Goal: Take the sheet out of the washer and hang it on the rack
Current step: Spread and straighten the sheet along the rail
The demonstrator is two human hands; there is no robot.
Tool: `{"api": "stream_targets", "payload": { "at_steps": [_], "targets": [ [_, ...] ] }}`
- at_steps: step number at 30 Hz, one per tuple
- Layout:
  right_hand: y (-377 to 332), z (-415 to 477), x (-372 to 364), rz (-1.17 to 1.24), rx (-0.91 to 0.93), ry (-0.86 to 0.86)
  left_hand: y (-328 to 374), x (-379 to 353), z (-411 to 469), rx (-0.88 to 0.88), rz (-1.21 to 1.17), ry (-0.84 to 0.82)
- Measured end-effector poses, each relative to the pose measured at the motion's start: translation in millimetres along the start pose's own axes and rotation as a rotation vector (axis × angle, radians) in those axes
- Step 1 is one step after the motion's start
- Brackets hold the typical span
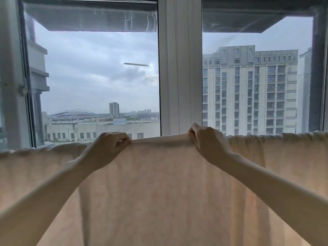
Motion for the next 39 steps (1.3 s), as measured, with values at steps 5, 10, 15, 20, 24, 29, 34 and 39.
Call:
{"api": "stream_targets", "payload": {
  "at_steps": [5,10,15,20,24,29,34,39],
  "targets": [
    [12.1,-5.4,-6.7,-0.002,-0.161,0.002,2.1,-1.9,-5.3,0.036,0.092,0.057],
    [-15.7,-5.4,-16.7,0.096,-0.080,-0.039,-11.3,5.1,-29.4,0.090,0.203,0.086],
    [-75.1,4.0,-30.8,0.189,0.097,-0.041,-25.9,16.0,-47.7,0.127,0.198,0.056],
    [-140.3,27.2,-39.8,0.273,0.316,-0.097,-46.0,32.4,-63.9,0.140,0.191,0.088],
    [-186.0,47.1,-51.9,0.272,0.383,-0.140,-65.4,45.8,-74.1,0.084,0.218,0.091],
    [-232.6,68.6,-73.1,0.208,0.429,-0.136,-96.7,61.2,-84.4,0.020,0.221,0.042],
    [-235.0,78.1,-86.9,0.230,0.366,-0.135,-141.3,78.7,-96.6,0.091,0.174,0.014],
    [-208.1,81.7,-82.5,0.245,0.323,-0.121,-168.3,96.5,-98.7,0.060,0.088,-0.045]
  ]
}}
Point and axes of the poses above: each hand's wrist, its own z-axis towards the middle knuckle, its own x-axis out of the back of the hand, y = z × x, the point moved 2 cm from there along z, towards the middle knuckle, and after that the axes turned 5 degrees about -y, right-handed, at the moved point
